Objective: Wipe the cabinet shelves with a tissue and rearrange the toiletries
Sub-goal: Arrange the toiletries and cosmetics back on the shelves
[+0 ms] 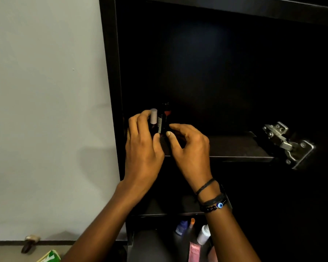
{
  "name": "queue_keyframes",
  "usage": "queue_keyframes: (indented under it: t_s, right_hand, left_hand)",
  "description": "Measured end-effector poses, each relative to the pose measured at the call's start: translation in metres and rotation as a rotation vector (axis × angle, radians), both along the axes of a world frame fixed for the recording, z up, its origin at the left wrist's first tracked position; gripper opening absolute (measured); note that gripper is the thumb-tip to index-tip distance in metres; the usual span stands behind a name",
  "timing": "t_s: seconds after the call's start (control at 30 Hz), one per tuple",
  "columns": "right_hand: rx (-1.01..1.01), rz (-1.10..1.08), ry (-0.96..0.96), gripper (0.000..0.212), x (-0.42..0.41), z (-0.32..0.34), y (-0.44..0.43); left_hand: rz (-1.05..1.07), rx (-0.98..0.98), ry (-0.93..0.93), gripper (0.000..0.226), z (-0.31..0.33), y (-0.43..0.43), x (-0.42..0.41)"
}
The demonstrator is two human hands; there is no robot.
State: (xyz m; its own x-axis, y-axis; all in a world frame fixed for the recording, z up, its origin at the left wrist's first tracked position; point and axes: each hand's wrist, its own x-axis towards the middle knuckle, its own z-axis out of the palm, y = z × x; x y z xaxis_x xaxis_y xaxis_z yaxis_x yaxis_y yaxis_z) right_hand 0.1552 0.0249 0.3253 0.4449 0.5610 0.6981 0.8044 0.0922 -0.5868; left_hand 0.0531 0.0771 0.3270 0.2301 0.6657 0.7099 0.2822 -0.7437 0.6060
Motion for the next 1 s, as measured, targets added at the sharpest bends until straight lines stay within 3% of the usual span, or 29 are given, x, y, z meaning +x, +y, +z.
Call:
queue_keyframes:
  t_s: [0.13,0.3,0.5,0.7,0.83,1.0]
  right_hand:
    - [-0.064,-0.044,-0.121,0.029,-0.015,-0.020,-0.028]
    - [-0.247,-0.085,-0.224,0.052,-0.029,-0.065,-0.075]
    - [-0.426,-0.097,0.101,0.064,-0.022,-0.151,-0.121]
    - [-0.539,-0.294,0.583,0.073,-0.009,-0.238,-0.174]
    - [-0.671,-0.463,0.687,0.069,0.002,-0.272,-0.215]
    - [-0.853,-0.471,0.718,0.066,0.016,-0.302,-0.241]
  left_hand:
    - [-0.092,0.005,0.086,0.048,-0.017,-0.028,-0.007]
    - [-0.164,0.146,0.265,0.046,-0.063,-0.058,-0.016]
    - [-0.385,0.068,0.426,0.052,-0.141,-0.089,-0.017]
    - [-0.566,-0.265,0.675,0.052,-0.232,-0.112,-0.009]
    - [-0.687,-0.286,0.785,0.071,-0.267,-0.123,0.003]
    - [-0.746,-0.363,0.914,0.052,-0.282,-0.143,0.029]
